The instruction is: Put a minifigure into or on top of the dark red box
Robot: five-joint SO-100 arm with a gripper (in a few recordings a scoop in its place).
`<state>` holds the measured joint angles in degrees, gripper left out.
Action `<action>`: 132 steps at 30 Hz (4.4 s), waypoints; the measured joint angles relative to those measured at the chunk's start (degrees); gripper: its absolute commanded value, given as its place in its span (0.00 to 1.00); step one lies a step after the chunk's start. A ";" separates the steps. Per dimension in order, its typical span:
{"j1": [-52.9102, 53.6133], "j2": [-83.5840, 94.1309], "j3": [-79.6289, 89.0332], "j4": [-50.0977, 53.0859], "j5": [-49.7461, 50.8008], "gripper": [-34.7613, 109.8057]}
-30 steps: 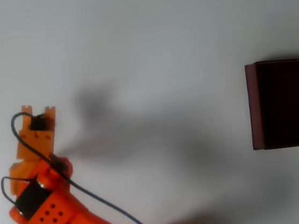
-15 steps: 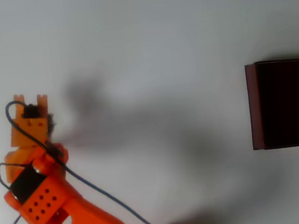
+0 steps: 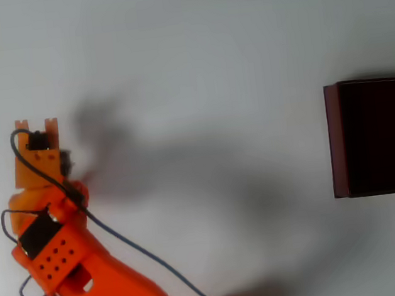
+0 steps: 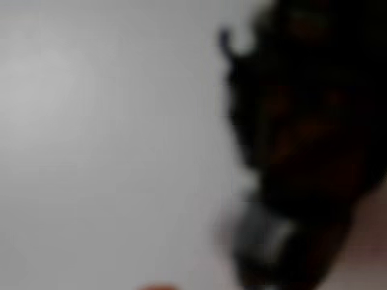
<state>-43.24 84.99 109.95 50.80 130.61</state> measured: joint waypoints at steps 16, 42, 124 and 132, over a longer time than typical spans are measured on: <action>1.32 -1.93 0.00 -5.10 -0.88 0.36; 3.43 -2.72 -2.02 -0.70 -9.23 0.24; 2.55 109.86 63.02 25.49 -125.51 0.24; 1.85 109.95 63.11 25.40 -125.16 0.24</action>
